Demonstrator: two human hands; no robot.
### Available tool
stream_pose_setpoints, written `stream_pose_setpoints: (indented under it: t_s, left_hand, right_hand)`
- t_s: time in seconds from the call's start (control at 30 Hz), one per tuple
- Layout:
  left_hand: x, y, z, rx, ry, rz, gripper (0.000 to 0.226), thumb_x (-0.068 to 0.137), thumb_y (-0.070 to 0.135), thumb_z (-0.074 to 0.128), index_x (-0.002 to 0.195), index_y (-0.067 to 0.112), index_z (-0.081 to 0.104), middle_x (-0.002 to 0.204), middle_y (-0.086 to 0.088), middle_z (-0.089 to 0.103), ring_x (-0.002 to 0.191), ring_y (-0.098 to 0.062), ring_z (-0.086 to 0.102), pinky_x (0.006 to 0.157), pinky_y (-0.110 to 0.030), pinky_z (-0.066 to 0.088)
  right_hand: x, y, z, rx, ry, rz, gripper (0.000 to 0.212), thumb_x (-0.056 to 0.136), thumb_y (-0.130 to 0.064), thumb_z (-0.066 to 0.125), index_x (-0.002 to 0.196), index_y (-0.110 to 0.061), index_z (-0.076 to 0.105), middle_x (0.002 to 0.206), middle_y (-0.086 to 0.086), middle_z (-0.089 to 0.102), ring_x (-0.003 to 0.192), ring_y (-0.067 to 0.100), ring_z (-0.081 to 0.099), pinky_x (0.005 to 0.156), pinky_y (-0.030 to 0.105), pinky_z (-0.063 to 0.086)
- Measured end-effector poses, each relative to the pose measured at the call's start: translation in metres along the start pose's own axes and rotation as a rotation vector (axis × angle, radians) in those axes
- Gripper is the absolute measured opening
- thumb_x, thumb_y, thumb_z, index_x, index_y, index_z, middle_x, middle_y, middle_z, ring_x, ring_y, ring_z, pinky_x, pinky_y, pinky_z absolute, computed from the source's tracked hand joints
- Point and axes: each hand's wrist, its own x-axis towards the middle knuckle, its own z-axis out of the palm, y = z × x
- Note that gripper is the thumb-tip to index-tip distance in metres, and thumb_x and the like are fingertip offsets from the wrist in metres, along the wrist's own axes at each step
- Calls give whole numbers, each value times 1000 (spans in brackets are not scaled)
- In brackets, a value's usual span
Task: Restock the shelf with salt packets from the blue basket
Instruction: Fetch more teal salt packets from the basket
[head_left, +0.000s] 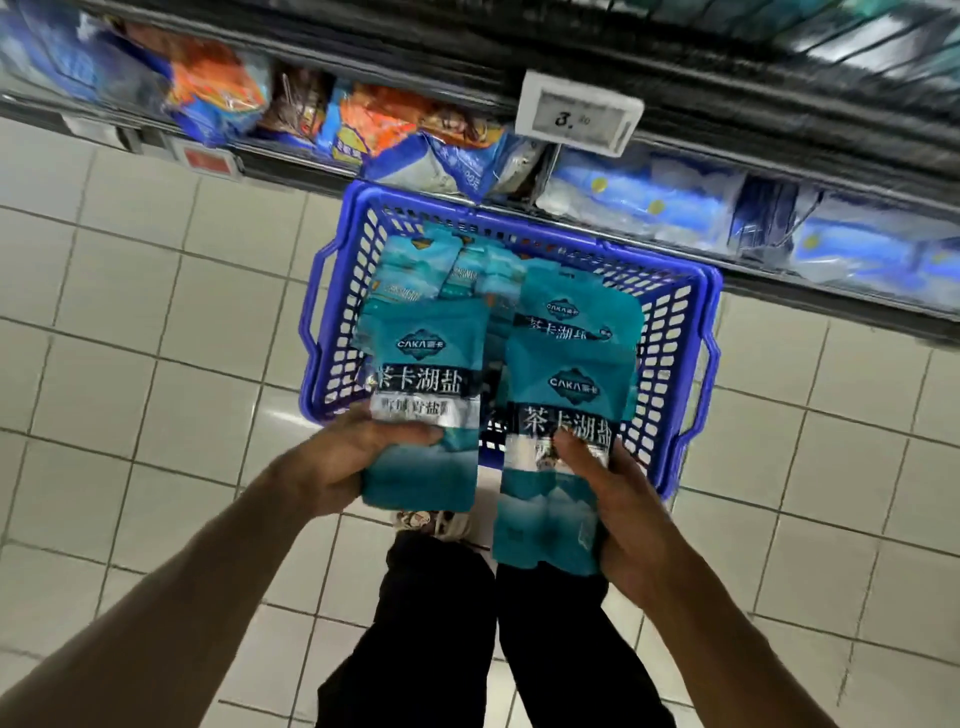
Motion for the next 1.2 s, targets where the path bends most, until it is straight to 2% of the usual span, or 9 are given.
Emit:
stream_pose_setpoints:
  t_s: [0.2,0.3,0.4,0.5,0.6,0.8,1.0,1.13,1.2]
  left_hand:
    - [-105,25,32,-134,-56,137,35,67,12,85,100,19,81,112,-13,77,94,-26,76,72,-31,61]
    - [-159,38,49,-178,5,170,21,75,26,79,95,21,82,107,-11,78,92,-23,77,70,-30,61]
    - [-212,54,60,-198,21,213,30,78,38,80,103,23,80,113,-12,76,98,-26,76,74,-33,61]
    - [-255,65,69,-189,36,263,43,80,37,78,117,16,73,122,-18,72,104,-32,73,81,-39,61]
    - [-303,79,82,-195,89,268,46,79,31,81,120,12,71,123,-19,71,106,-34,72,82,-39,61]
    - [-393,118,128,-95,151,308,44,76,29,79,116,14,71,111,-13,77,95,-30,76,70,-35,62]
    - [-439,151,180,157,167,428,28,78,38,84,101,28,74,101,0,80,89,-22,78,75,-39,63]
    - [-453,173,218,325,77,509,48,55,62,85,97,40,74,99,7,80,91,-20,77,79,-44,62]
    - [-453,178,238,411,46,551,51,56,62,84,100,38,74,98,10,79,91,-18,76,78,-43,62]
  right_hand:
    - [-94,-20,26,106,-11,-2,45,65,-11,79,109,-15,73,106,14,77,86,30,76,75,45,63]
    - [-140,-39,39,115,14,-24,55,63,-19,82,116,-12,71,108,15,76,87,31,76,74,44,63]
    - [-188,-61,47,130,18,-74,49,66,-33,83,112,-16,75,112,15,76,93,32,76,75,44,62]
    - [-230,-80,47,87,48,-115,54,68,-36,84,116,-16,74,114,16,75,100,36,74,87,51,59]
    - [-278,-102,43,91,50,-164,59,62,-38,91,114,-14,75,115,19,74,100,37,73,87,51,58]
    - [-375,-148,38,106,78,-270,38,73,-30,82,109,-18,75,114,16,75,96,34,75,74,44,61]
    - [-460,-172,33,136,208,-396,33,64,-37,83,92,-22,75,99,11,79,83,28,78,60,36,61]
    - [-503,-175,29,183,305,-524,31,65,-39,81,89,-20,77,91,11,79,72,23,77,54,31,59]
    - [-522,-169,24,236,387,-566,33,69,-37,79,92,-13,76,89,13,79,69,23,76,53,31,58]
